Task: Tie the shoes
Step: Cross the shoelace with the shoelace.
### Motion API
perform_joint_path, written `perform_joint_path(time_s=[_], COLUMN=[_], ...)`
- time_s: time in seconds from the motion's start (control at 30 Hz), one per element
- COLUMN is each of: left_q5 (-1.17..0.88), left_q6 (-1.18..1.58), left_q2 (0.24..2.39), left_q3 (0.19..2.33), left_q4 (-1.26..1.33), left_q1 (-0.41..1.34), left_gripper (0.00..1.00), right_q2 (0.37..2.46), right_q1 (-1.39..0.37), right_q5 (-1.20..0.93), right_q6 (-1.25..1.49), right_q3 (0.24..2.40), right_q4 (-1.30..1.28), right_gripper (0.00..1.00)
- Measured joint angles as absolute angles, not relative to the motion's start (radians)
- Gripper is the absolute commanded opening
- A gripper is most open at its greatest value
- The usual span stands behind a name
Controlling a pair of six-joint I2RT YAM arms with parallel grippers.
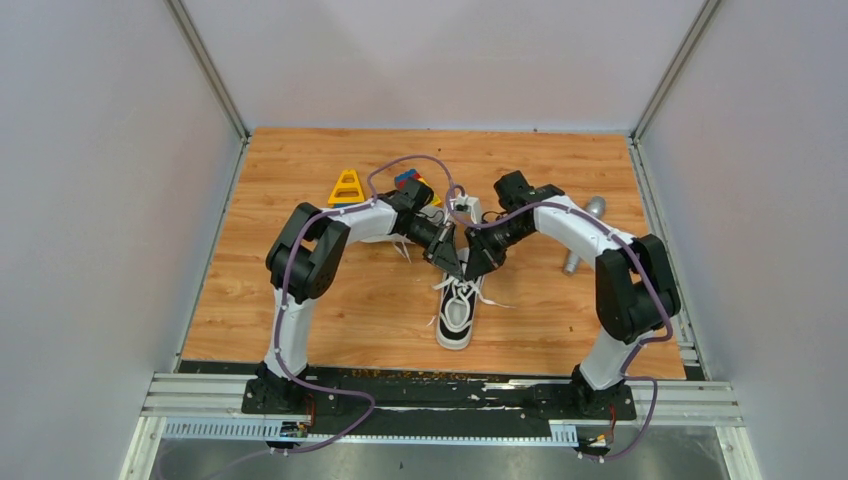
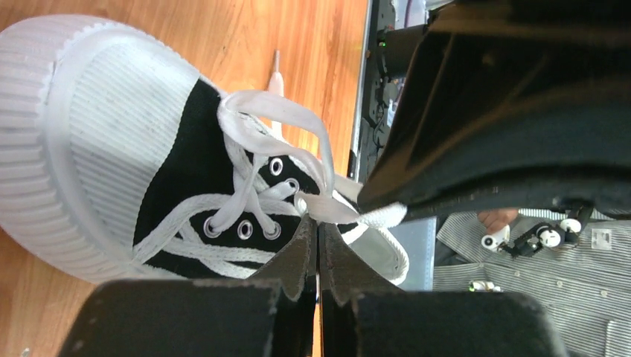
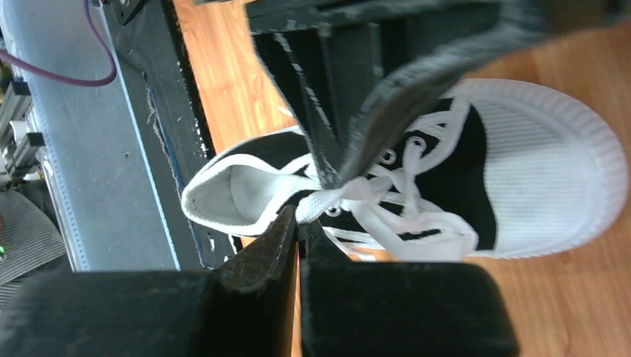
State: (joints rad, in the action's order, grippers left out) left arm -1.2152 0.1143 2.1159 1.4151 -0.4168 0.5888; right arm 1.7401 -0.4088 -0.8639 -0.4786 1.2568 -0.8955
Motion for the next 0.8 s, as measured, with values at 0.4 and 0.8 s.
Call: perform_joint_path(time_s=[0.4,0.8], left_q5=[-1.256,-1.312], left_q6=[0.205,0.005], left_q2=[2.117,2.123], left_q3=[1.37,1.367], left_q4=[-0.286,-0.396], left_q1=[0.587,0.583], left_gripper=[0.0,0.0], right_q2=[1.707,1.685], right_q1=[-0.517,-0.508], right_q5=[-0.847,-0.74], right_q6=[-0.513,-0.512], right_q3=[1.179,1.177], right_q4=[-0.892,-0.852], right_gripper=[0.1,0.4])
